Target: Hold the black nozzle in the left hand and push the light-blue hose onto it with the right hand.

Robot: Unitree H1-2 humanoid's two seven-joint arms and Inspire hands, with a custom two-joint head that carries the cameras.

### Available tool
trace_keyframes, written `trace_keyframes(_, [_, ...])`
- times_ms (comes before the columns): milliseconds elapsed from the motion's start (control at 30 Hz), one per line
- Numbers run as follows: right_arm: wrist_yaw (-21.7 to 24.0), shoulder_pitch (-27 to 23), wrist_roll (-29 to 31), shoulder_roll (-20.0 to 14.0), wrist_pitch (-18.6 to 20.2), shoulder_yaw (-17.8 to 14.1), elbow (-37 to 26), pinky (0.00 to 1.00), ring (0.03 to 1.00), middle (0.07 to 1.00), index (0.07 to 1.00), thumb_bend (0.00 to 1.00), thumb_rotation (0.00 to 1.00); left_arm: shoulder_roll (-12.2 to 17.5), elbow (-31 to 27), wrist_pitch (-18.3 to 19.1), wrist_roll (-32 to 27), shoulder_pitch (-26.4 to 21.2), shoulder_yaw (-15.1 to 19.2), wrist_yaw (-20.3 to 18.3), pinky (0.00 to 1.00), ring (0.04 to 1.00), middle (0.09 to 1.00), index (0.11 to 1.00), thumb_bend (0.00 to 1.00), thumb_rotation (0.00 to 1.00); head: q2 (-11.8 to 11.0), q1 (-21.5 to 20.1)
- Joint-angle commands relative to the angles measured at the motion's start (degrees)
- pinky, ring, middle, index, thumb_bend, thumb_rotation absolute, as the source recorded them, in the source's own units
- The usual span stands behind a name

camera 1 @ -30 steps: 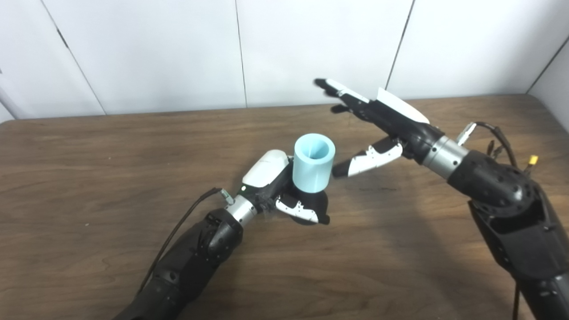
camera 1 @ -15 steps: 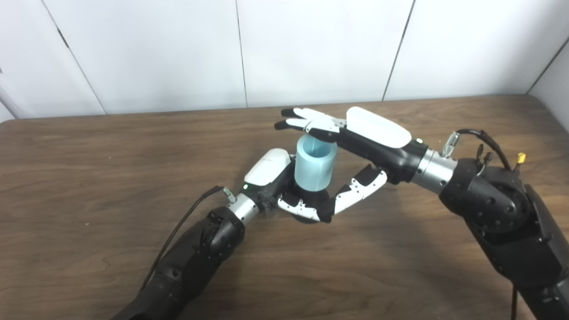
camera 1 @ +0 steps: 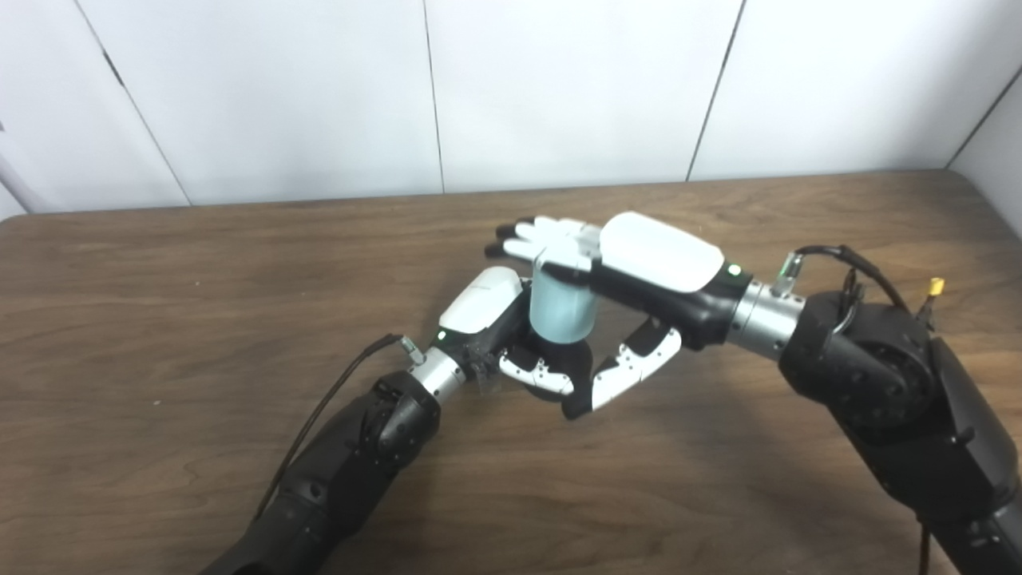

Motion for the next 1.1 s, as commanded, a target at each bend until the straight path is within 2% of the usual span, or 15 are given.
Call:
trace_keyframes(0, [0.41,-2.12,-2.78,-2.72,-3.76,0.13,0.27,0.94,1.000,0.986,0.938,0.81,0.84,0.68,8.02,2.03,2.99,10.40,-3.61,-2.59,0.33,0.428,0.445,0.500,0.51,0.00,0.16,0.04])
trace_keyframes(167, [-1.33,0.12,-8.39,-3.95,-10.75,2.25,4.01,0.95,0.996,0.988,0.957,0.81,0.86,0.53,8.28,2.05,2.92,10.44,-3.56,-2.48,0.32,0.427,0.442,0.500,0.51,0.00,0.16,0.29])
trace_keyframes(333, [-2.57,1.43,-12.67,-3.75,-14.02,4.20,7.65,0.95,0.997,0.988,0.929,0.81,0.81,0.66,7.43,2.25,2.76,10.85,-3.51,-2.76,0.34,0.430,0.442,0.501,0.50,0.00,0.57,0.59])
trace_keyframes(433, [-3.85,1.75,-14.13,-3.56,-15.44,5.10,9.57,0.95,1.000,0.991,0.930,0.81,0.82,0.72,7.51,2.22,2.88,10.79,-3.57,-2.74,0.33,0.426,0.441,0.501,0.50,0.00,0.57,0.59])
trace_keyframes(800, [-3.02,2.91,-16.80,-2.81,-16.02,8.87,9.54,1.00,0.999,0.977,0.929,0.79,0.83,0.64,7.38,2.25,2.65,10.97,-3.42,-2.78,0.34,0.429,0.444,0.500,0.51,0.00,1.06,0.61])
trace_keyframes(1067, [-1.95,3.04,-17.60,-2.12,-15.78,11.05,8.70,0.97,0.998,0.973,0.929,0.80,0.86,0.73,7.26,2.03,2.73,11.10,-3.38,-2.44,0.35,0.437,0.450,0.497,0.51,0.00,1.29,0.53])
